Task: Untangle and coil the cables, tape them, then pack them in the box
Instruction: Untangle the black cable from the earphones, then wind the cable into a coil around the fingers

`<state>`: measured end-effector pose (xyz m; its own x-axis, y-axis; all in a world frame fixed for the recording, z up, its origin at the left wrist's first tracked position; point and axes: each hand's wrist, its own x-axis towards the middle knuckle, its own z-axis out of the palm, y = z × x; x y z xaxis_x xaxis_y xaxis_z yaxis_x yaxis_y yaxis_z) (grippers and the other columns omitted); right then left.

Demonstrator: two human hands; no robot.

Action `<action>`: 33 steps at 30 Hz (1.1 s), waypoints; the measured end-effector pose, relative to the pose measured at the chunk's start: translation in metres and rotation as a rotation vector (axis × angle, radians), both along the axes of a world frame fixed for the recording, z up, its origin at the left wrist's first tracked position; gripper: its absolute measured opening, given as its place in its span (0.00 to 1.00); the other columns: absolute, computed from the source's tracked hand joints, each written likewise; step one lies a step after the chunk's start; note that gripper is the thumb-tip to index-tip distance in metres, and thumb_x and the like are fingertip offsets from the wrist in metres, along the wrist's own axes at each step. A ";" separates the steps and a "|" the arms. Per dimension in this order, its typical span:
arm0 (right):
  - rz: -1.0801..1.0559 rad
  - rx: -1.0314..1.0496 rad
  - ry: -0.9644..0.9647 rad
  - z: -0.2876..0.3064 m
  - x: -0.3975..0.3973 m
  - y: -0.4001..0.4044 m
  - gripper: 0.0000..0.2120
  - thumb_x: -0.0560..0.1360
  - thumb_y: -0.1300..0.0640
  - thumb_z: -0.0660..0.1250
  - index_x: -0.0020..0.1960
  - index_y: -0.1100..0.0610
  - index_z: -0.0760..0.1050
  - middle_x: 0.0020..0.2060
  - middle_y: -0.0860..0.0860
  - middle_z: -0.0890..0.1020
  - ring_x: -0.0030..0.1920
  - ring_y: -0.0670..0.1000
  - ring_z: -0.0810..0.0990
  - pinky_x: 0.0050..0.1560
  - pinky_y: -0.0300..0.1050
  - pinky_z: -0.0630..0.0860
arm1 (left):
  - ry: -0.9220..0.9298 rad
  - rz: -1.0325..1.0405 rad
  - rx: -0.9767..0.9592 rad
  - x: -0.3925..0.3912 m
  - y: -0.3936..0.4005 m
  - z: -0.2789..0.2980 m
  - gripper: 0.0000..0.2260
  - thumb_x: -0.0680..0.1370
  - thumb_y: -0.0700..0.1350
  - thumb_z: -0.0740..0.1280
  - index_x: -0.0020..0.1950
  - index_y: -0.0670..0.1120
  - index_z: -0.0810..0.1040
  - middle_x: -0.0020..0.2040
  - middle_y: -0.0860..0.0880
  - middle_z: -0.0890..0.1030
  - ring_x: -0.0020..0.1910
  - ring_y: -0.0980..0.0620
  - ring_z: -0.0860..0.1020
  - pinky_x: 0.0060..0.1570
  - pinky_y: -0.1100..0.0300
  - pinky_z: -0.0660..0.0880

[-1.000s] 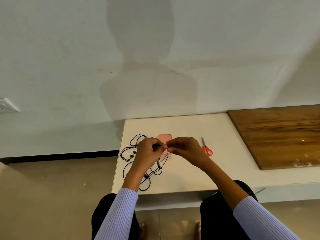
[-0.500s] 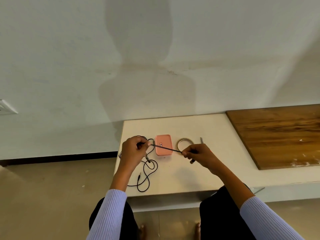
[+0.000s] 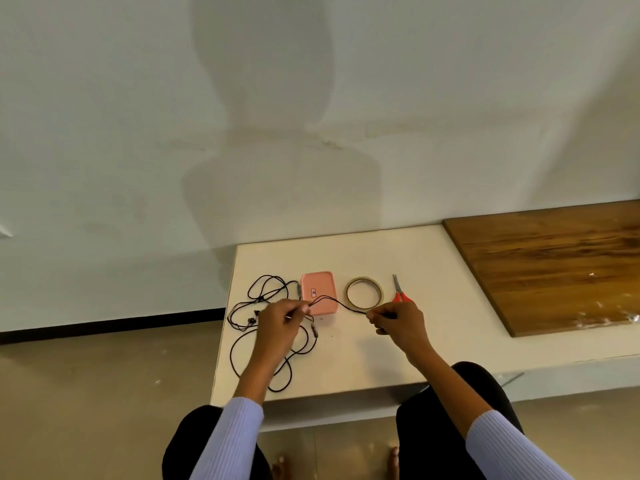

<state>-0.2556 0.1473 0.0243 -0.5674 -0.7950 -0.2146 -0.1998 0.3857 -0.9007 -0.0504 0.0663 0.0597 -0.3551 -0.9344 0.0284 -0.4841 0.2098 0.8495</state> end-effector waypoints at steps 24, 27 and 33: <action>0.323 -0.010 0.495 -0.018 0.060 -0.015 0.04 0.74 0.57 0.69 0.48 0.53 0.81 0.43 0.46 0.83 0.44 0.46 0.80 0.46 0.43 0.77 | -0.049 0.344 0.259 0.059 -0.005 -0.045 0.07 0.79 0.41 0.63 0.48 0.45 0.81 0.43 0.49 0.83 0.36 0.54 0.81 0.41 0.59 0.77; 0.472 -0.043 0.538 -0.028 0.085 -0.023 0.04 0.73 0.57 0.70 0.47 0.52 0.82 0.42 0.44 0.82 0.41 0.45 0.79 0.43 0.45 0.78 | -0.057 0.362 0.264 0.065 -0.015 -0.052 0.07 0.78 0.41 0.63 0.47 0.44 0.81 0.42 0.47 0.83 0.39 0.49 0.81 0.39 0.59 0.75; 0.806 -0.011 0.673 -0.050 0.135 -0.042 0.11 0.76 0.46 0.65 0.54 0.49 0.79 0.48 0.44 0.80 0.48 0.45 0.79 0.45 0.41 0.75 | -0.105 0.273 0.267 0.058 -0.022 -0.057 0.08 0.78 0.41 0.63 0.50 0.44 0.81 0.44 0.47 0.82 0.43 0.49 0.81 0.44 0.63 0.74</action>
